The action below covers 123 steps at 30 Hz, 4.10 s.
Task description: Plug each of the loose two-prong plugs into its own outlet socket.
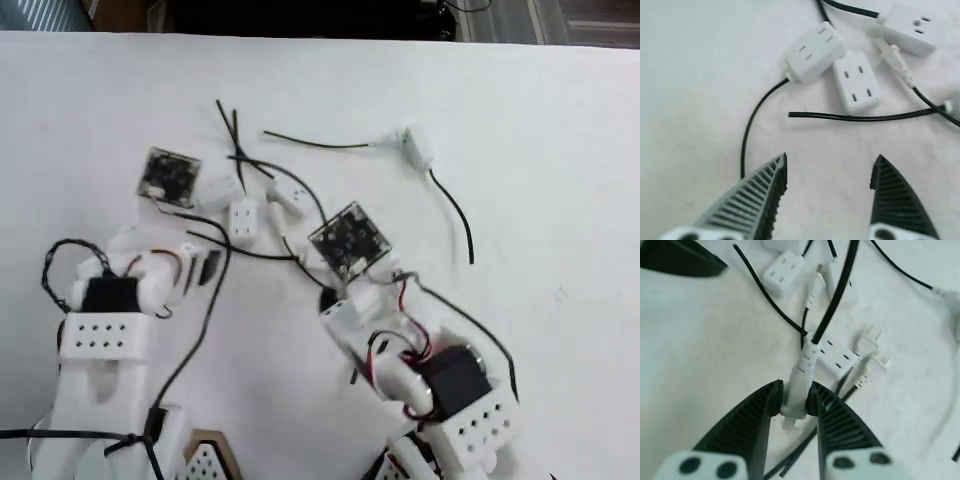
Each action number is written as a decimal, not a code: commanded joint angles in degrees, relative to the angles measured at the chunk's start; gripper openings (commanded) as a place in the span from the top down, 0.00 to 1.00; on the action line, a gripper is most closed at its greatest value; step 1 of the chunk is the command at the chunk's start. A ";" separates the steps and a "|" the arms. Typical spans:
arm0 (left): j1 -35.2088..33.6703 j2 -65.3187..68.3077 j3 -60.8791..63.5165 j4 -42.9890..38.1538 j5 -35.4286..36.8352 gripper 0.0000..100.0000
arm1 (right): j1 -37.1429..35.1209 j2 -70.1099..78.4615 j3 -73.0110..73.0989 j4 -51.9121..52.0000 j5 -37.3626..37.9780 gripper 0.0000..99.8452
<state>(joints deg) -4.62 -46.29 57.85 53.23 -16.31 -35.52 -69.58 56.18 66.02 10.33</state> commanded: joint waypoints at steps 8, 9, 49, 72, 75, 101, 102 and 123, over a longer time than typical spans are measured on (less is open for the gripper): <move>5.93 -1.89 -0.70 0.00 3.16 0.71 | -8.22 -2.68 10.29 -20.79 -1.85 0.98; 6.46 -1.89 -0.70 0.00 3.16 0.71 | -8.57 -2.59 11.16 -21.67 -1.85 0.98; 21.76 -22.90 2.02 9.67 4.04 0.71 | -10.07 -2.68 18.02 -24.66 -3.96 0.98; 4.44 18.95 -21.98 6.51 3.52 0.65 | 13.67 -2.68 18.55 -31.87 -12.84 0.98; 4.53 30.46 -30.07 6.51 3.60 0.65 | 13.93 -2.68 20.13 -33.71 -12.84 0.98; 6.55 73.19 -65.85 15.47 3.16 0.91 | 13.93 -3.12 22.15 -36.35 -12.57 0.98; 6.64 71.87 -65.85 16.26 3.16 0.93 | 13.93 -3.12 22.24 -36.35 -12.66 0.98; 9.10 31.43 -52.22 27.08 -5.36 0.98 | 18.68 -3.12 21.98 -37.93 -14.33 0.98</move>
<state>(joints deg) 3.56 -5.14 3.60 81.54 -19.56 -17.49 -71.25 78.68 29.45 -2.68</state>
